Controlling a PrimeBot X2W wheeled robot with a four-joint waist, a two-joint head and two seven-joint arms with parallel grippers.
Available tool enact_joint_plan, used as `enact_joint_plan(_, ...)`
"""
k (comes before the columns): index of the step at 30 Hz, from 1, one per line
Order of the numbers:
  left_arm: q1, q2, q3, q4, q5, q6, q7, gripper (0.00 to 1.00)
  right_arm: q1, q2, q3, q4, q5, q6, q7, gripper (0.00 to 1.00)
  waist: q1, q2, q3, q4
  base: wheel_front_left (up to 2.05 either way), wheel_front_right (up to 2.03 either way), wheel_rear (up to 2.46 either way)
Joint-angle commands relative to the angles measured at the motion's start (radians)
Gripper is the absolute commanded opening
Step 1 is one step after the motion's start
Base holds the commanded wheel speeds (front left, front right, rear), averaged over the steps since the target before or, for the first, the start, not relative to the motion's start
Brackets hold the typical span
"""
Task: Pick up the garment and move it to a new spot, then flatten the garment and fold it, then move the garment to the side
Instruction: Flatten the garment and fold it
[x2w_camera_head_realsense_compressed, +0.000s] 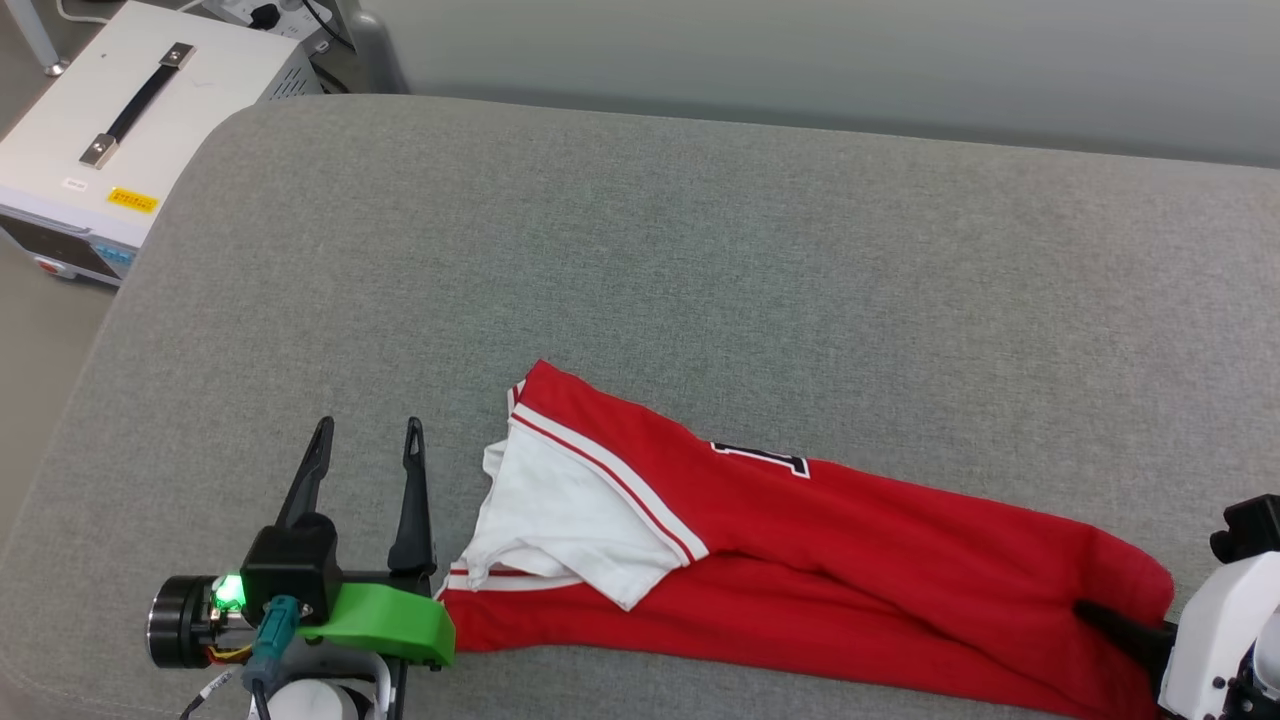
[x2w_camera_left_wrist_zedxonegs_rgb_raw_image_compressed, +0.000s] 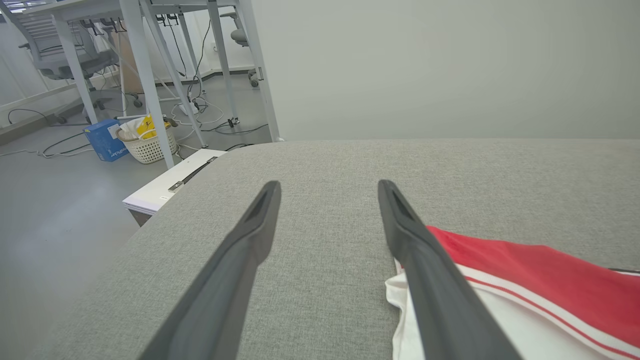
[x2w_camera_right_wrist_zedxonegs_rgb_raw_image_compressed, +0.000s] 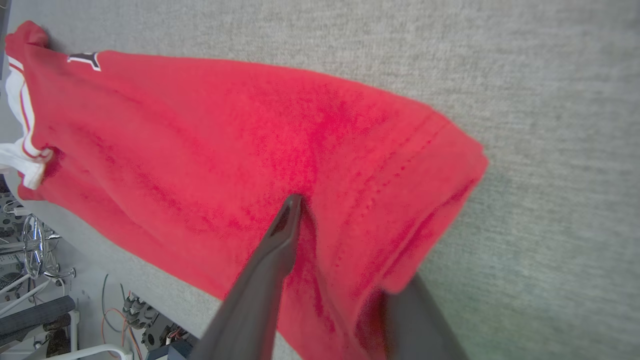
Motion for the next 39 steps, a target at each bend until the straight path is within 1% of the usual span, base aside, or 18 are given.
enact_joint_plan(1,0.019,-0.013,0.011,-0.003,0.017,-0.012,-0.006,1.00,-0.008,0.004,0.014,0.013,0.009,-0.001,-0.006,0.00,0.0000,0.0000,-0.004,-0.003,0.00,0.00,0.00)
enact_joint_plan(6,0.031,-0.044,0.047,0.006,0.069,-0.048,-0.006,1.00,-0.012,-0.037,-0.008,0.032,0.024,-0.001,-0.039,0.00,0.0000,0.0000,-0.014,-0.011,0.00,0.00,0.00)
enact_joint_plan(9,0.033,-0.048,0.062,0.017,0.102,-0.060,-0.006,1.00,-0.014,-0.064,-0.027,0.049,0.026,-0.001,-0.058,0.00,0.0000,0.0000,-0.020,-0.018,0.00,0.00,0.00)
enact_joint_plan(11,0.038,-0.062,0.080,0.025,0.117,-0.072,-0.006,1.00,-0.009,-0.093,-0.043,0.080,0.020,-0.001,-0.074,0.00,0.0000,0.0000,-0.028,-0.024,0.00,0.00,0.00)
enact_joint_plan(17,0.061,-0.081,0.098,0.031,0.140,-0.096,-0.006,1.00,0.005,-0.156,-0.084,0.147,0.001,-0.001,-0.092,0.00,0.0000,0.0000,-0.048,-0.032,0.00,0.00,0.00)
enact_joint_plan(21,0.075,-0.088,0.108,0.041,0.149,-0.110,-0.006,1.00,0.020,-0.194,-0.103,0.147,-0.004,-0.001,-0.084,0.00,0.0000,0.0000,-0.063,-0.036,0.00,0.00,0.00)
enact_joint_plan(25,0.084,-0.096,0.116,0.050,0.156,-0.123,-0.006,1.00,0.047,-0.197,-0.104,0.071,0.031,-0.001,-0.050,0.00,0.0000,0.0000,-0.073,-0.036,0.00,0.00,0.00)
enact_joint_plan(30,0.093,-0.106,0.122,0.065,0.164,-0.136,-0.006,1.00,0.075,-0.163,-0.103,-0.090,0.111,-0.001,0.019,0.00,0.0000,0.0000,-0.083,-0.038,0.00,0.00,0.00)
enact_joint_plan(36,0.090,-0.117,0.118,0.076,0.176,-0.149,-0.006,1.00,0.070,-0.117,-0.077,-0.248,0.123,-0.001,0.095,0.00,0.0000,0.0000,-0.083,-0.026,0.00,0.00,0.00)
enact_joint_plan(39,0.087,-0.123,0.116,0.078,0.182,-0.152,-0.006,1.00,0.045,-0.088,-0.055,-0.294,0.102,-0.001,0.130,0.00,0.0000,0.0000,-0.076,-0.019,0.00,0.00,0.00)
